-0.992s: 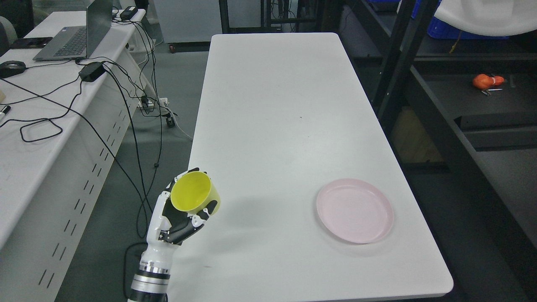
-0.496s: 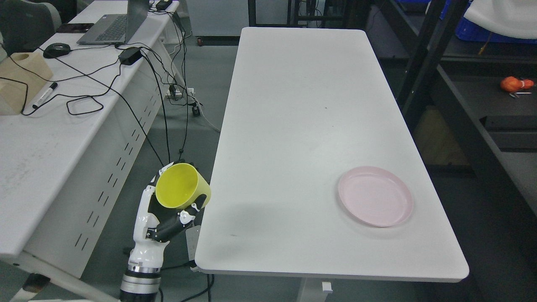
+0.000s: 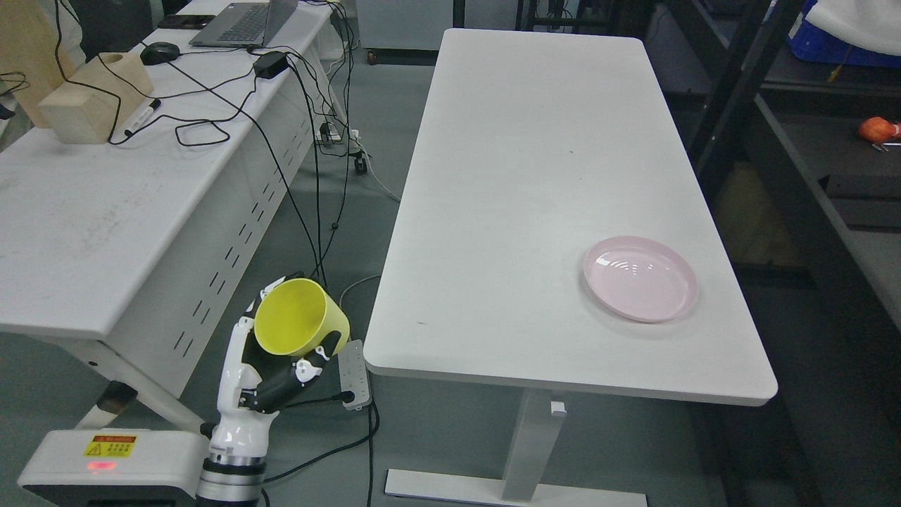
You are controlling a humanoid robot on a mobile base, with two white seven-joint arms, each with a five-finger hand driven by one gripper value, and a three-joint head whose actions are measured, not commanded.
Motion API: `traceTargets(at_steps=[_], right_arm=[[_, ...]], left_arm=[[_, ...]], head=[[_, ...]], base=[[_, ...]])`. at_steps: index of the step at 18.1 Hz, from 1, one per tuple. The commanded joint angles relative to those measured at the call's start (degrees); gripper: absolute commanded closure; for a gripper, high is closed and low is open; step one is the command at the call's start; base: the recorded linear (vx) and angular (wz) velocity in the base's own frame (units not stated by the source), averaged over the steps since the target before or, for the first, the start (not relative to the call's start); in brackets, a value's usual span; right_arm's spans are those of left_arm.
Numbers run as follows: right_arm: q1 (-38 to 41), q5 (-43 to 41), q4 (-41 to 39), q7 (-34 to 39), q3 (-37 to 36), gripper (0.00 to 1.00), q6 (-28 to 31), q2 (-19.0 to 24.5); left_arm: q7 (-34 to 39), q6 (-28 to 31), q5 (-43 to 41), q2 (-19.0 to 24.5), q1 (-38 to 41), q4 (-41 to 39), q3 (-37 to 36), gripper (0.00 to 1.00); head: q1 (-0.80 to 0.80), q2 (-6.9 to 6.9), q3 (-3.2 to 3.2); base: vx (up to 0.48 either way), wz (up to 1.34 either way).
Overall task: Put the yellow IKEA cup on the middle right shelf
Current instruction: 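Hold the yellow cup in the left hand while turning toward the shelves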
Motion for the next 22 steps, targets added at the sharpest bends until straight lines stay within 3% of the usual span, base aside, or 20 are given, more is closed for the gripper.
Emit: traceTargets(at_steps=[1,9,22], right_arm=[[0.8,-1.4,0.0,0.0,1.0,0.01,0.0,-1.0],[0.8,-1.4,0.0,0.0,1.0,0.01,0.0,-1.0],[0.8,-1.4,0.0,0.0,1.0,0.01,0.0,-1.0]], left_arm=[[0.0,0.0,0.0,0.9,0.4,-0.8,-0.4,1.0],[0.0,0.1,0.0,0.9,0.1,-0.2,-1.0,1.0],[0.0,0.0,0.0,0.9,-0.8,1.1,-3.9,1.0]], head=[[0.0,0.0,0.0],[0.0,0.0,0.0],[0.0,0.0,0.0]], base=[[-0.24,-0.23],[-0.257,-0.56],[-0.216,-1.03]])
